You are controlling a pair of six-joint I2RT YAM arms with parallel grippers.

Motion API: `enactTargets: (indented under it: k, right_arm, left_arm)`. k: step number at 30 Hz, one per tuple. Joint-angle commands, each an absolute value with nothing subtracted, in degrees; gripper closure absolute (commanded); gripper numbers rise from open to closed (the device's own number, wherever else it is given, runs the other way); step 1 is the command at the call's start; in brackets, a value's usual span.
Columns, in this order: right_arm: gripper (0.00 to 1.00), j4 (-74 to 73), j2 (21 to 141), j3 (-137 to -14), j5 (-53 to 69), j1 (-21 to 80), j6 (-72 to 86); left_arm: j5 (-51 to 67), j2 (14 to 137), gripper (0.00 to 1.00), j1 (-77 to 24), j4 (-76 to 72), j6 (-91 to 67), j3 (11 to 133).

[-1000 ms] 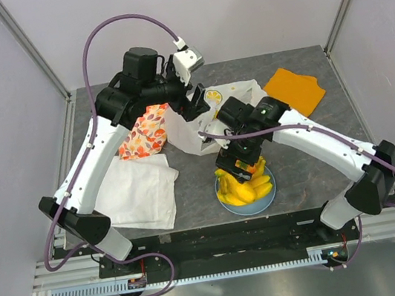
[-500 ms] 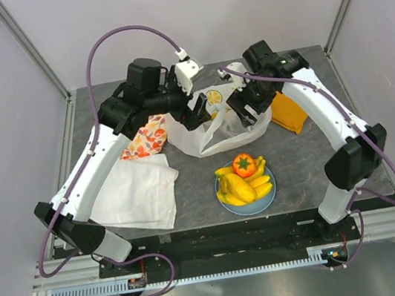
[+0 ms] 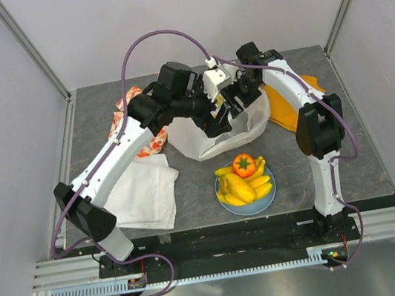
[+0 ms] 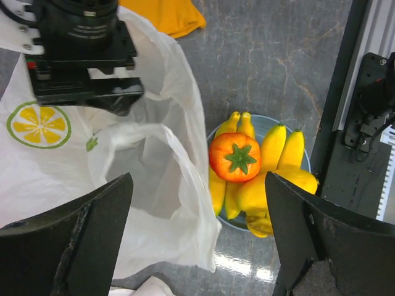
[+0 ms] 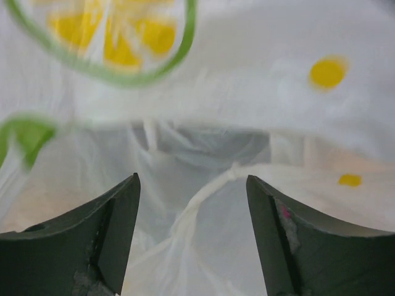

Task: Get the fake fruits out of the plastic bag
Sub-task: Adjust the plastic bag at the center of the board.

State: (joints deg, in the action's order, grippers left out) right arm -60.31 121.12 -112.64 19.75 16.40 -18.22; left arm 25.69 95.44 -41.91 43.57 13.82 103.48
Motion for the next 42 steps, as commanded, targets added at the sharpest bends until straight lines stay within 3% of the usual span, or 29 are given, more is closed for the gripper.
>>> enactTargets:
  k: [1, 8, 11, 12, 13, 19, 25, 33, 42]
  right_arm:
    - [0.21, -57.8, 124.9, -120.1, 19.0, 17.1, -16.9]
    - [0.18, -58.2, 122.6, -113.1, 11.3, 16.4, -16.5]
    - [0.17, -58.7, 120.2, -109.8, 10.0, 14.3, -15.6]
    - [0.17, -58.8, 119.1, -107.7, 8.5, 13.8, -16.0]
    - [0.17, -58.8, 116.7, -106.4, 7.5, 12.5, -16.3]
    - [0.17, -59.1, 103.7, -92.5, 5.0, 6.2, -17.1]
    - [0.17, -59.9, 93.4, -81.0, 10.9, 8.3, -18.7]
    - [0.16, -57.2, 94.5, -89.7, 25.6, 9.6, -24.0]
    - [0.35, -54.1, 107.4, -100.1, 27.3, 14.0, -29.4]
  left_arm:
    - [28.5, 96.7, 0.06, -42.6, 42.3, 10.8, 104.7]
    - [20.4, 101.4, 0.11, -45.3, 40.9, 10.6, 103.8]
    - [15.8, 102.4, 0.43, -45.6, 41.1, 11.9, 103.2]
    - [13.5, 102.1, 0.95, -45.6, 41.2, 12.6, 102.9]
    - [12.1, 101.7, 0.98, -45.5, 41.0, 13.4, 102.5]
    - [11.5, 95.1, 0.98, -44.6, 40.1, 16.3, 96.1]
    - [6.4, 91.8, 0.98, -44.5, 37.0, 16.1, 90.3]
    - [2.9, 92.9, 0.98, -44.4, 35.5, 15.5, 91.4]
    - [2.5, 95.0, 0.98, -42.1, 34.9, 13.3, 93.9]
